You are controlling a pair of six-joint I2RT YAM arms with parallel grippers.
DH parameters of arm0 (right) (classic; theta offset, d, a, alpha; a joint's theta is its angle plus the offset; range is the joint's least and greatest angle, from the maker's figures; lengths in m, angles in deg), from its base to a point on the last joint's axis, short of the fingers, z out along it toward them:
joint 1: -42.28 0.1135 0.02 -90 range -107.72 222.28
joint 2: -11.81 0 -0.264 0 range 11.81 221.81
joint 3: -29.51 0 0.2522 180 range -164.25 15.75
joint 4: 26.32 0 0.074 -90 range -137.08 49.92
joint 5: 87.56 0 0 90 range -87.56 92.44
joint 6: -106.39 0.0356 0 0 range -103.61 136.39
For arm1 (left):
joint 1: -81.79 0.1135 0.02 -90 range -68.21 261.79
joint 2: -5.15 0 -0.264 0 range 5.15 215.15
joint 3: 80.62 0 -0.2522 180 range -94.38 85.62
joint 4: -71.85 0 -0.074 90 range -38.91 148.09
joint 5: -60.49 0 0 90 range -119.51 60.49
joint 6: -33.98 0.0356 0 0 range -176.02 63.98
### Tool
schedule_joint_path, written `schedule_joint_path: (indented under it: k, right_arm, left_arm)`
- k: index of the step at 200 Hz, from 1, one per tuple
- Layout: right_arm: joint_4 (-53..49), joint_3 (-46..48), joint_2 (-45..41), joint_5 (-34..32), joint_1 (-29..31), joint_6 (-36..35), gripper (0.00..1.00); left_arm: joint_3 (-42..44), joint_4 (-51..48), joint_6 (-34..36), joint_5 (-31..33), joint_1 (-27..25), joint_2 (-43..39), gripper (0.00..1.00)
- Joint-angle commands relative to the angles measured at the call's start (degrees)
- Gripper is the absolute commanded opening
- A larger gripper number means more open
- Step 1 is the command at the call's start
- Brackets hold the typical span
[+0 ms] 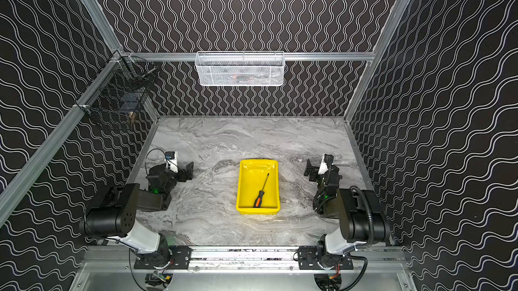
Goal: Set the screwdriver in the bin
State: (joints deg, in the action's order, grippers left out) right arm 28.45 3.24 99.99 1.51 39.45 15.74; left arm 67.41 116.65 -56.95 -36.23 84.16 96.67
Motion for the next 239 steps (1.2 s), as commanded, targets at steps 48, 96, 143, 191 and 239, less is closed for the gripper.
schedule_joint_path:
  k: [48, 96, 143, 191, 239]
  right_arm:
    - [8.7, 2.5, 0.0, 3.6, 0.1, -2.1, 0.99]
    - [-2.3, -3.1, 0.0, -3.0, -0.1, 1.3, 0.99]
    - [-0.9, -2.8, 0.3, -3.2, 0.0, 0.9, 0.99]
    - [-1.3, -2.9, 0.2, -3.1, -0.1, 1.0, 1.00]
    - [-1.2, -2.9, 0.2, -3.1, 0.0, 1.0, 0.99]
  left_arm:
    - [-1.8, 2.4, 2.1, 9.9, -3.3, 3.4, 0.99]
    - [-1.8, 2.2, 2.5, 9.9, -3.6, 3.2, 0.99]
    - [-3.2, -0.4, 4.6, 7.5, -4.6, 3.3, 0.99]
    - [-3.2, -0.4, 4.6, 7.5, -4.6, 3.3, 0.99]
    - [-3.9, -1.2, 4.6, 7.6, -4.6, 3.7, 0.99]
